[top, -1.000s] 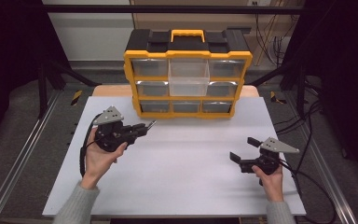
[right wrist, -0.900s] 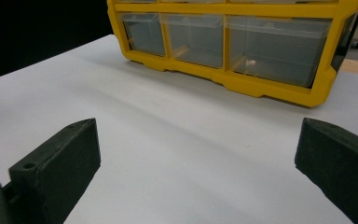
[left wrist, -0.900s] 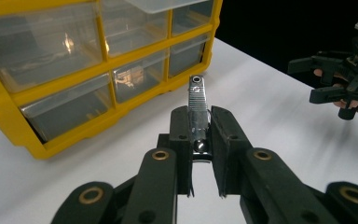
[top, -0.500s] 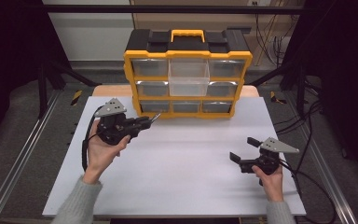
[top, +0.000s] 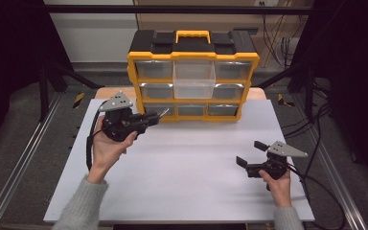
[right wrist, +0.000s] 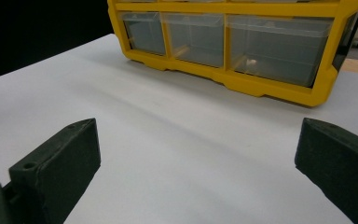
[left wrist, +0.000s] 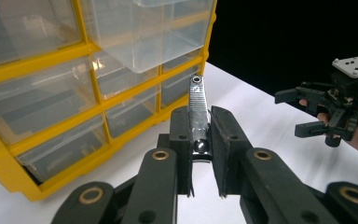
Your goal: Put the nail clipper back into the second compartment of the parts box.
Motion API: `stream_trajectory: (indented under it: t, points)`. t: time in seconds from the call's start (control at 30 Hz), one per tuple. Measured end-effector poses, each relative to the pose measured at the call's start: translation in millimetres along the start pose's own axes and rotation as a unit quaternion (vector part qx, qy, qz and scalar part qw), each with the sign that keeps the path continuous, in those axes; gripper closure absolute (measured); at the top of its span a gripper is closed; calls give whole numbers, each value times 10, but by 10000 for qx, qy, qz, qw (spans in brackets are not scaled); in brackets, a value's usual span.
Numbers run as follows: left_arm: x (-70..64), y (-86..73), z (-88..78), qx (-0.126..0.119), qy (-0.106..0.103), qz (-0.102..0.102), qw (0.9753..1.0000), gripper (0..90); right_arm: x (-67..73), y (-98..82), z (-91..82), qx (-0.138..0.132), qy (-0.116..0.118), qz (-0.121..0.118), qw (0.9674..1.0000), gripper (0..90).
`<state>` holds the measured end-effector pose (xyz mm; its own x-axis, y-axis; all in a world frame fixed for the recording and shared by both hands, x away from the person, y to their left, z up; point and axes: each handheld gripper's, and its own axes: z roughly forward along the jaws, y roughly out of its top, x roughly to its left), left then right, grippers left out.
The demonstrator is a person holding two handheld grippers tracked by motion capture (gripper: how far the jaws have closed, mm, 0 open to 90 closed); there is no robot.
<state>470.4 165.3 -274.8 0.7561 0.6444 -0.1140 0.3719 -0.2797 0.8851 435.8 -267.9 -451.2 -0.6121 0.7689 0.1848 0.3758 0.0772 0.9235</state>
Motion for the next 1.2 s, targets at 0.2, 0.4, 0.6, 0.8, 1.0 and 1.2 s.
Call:
stream_trajectory:
  t: [0.2,0.4,0.6,0.8,1.0,1.2]
  points:
    - [-11,77,3,-51,-8,21,10000,789,0,-1,4,1,4,-8,10000,8]
    - [-38,190,20,-88,-13,75,9999,789,-1,0,1,2,5,-3,10000,8]
    - [-56,297,37,-133,-22,91,9999,789,-2,-2,6,-3,10,-24,10000,8]
    - [-65,396,42,-179,-19,109,9998,789,-1,-1,3,2,10,-12,10000,8]
    - [-69,506,49,-248,-12,107,9996,789,-1,1,0,12,15,-7,10000,8]
    - [-76,598,80,-278,-8,112,9996,789,-2,-1,5,11,14,-8,10000,8]
